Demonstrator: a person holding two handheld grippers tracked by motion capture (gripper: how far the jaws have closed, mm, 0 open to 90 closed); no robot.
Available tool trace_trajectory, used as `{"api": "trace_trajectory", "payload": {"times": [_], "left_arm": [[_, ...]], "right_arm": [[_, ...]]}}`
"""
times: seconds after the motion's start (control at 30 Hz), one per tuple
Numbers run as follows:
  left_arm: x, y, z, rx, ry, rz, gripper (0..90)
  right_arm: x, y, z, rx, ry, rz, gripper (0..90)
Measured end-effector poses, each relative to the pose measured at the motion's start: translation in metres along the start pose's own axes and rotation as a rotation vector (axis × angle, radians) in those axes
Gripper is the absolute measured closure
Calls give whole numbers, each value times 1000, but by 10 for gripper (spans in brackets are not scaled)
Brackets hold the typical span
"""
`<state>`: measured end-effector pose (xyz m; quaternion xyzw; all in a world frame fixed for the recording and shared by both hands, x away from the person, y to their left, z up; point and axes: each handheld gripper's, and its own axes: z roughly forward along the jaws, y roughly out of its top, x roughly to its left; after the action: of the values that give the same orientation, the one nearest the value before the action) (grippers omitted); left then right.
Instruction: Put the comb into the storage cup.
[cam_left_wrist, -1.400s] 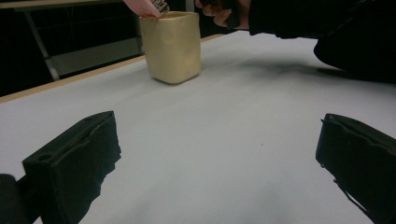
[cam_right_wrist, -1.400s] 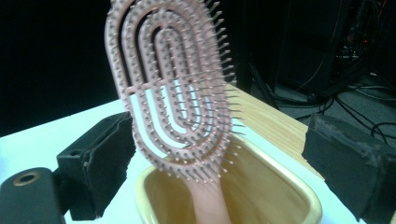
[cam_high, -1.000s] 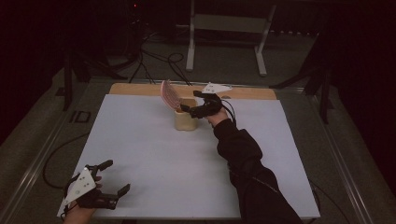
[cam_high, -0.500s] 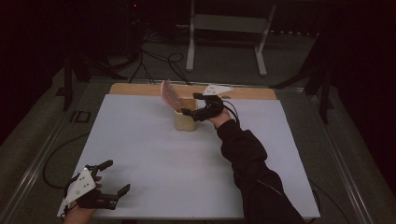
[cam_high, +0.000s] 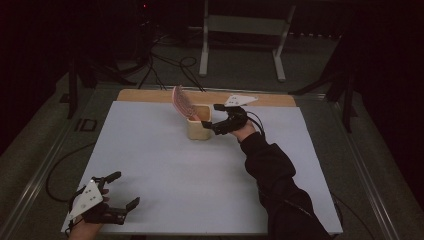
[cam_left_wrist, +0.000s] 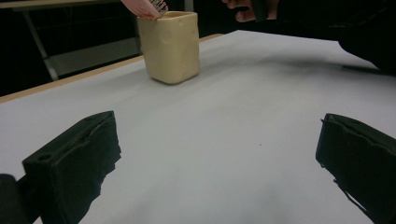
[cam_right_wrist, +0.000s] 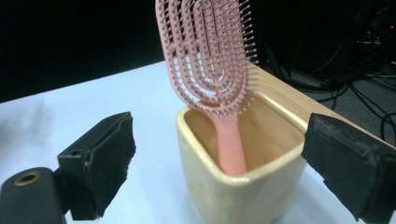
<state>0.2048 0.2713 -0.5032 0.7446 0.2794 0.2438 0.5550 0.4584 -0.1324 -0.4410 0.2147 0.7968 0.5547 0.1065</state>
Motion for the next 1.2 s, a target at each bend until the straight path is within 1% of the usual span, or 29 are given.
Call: {"api": "trace_trajectory", "payload": {"times": [0.2, 0.27, 0.37, 0.4, 0.43, 0.5, 0.57, 0.67, 0.7, 0.73, 0.77, 0.83, 0.87, 1.0, 1.03, 1.07, 1.2], "left_arm": [[0, 0, 0, 2, 1, 1, 0], [0, 0, 0, 1, 1, 1, 0], [0, 0, 0, 3, 2, 1, 0], [0, 0, 0, 3, 2, 1, 0], [0, 0, 0, 5, 2, 2, 0], [0, 0, 0, 3, 2, 2, 0], [0, 0, 0, 1, 2, 1, 0], [0, 0, 0, 2, 2, 1, 0], [0, 0, 0, 2, 2, 1, 0], [0, 0, 0, 2, 3, 2, 0], [0, 0, 0, 2, 2, 1, 0], [0, 0, 0, 2, 3, 2, 0], [0, 0, 0, 1, 3, 0, 0], [0, 0, 0, 3, 3, 1, 0], [0, 0, 0, 3, 3, 1, 0], [-1, 0, 0, 3, 3, 0, 0], [-1, 0, 0, 4, 3, 1, 0]], "right_arm": [[2, -5, -12, 9, -13, -1, 92], [3, -6, -13, 11, -17, 2, 92], [5, -10, -21, 22, -22, -3, 92], [5, -10, -21, 22, -22, -3, 92], [6, -12, -27, 23, -26, -2, 92], [7, -13, -28, 27, -32, -2, 92], [7, -18, -36, 23, -41, 12, 92], [10, -24, -44, 34, -51, 5, 92], [10, -24, -44, 34, -51, 5, 92], [11, -26, -47, 36, -50, 0, 92], [12, -31, -52, 51, -56, 1, 92], [12, -33, -54, 55, -60, -1, 92], [12, -39, -59, 63, -64, 6, 92], [13, -50, -71, 66, -74, 15, 92], [13, -50, -71, 66, -74, 15, 92], [14, -56, -77, 68, -79, 19, 92], [16, -67, -88, 83, -91, 23, 92]]}}
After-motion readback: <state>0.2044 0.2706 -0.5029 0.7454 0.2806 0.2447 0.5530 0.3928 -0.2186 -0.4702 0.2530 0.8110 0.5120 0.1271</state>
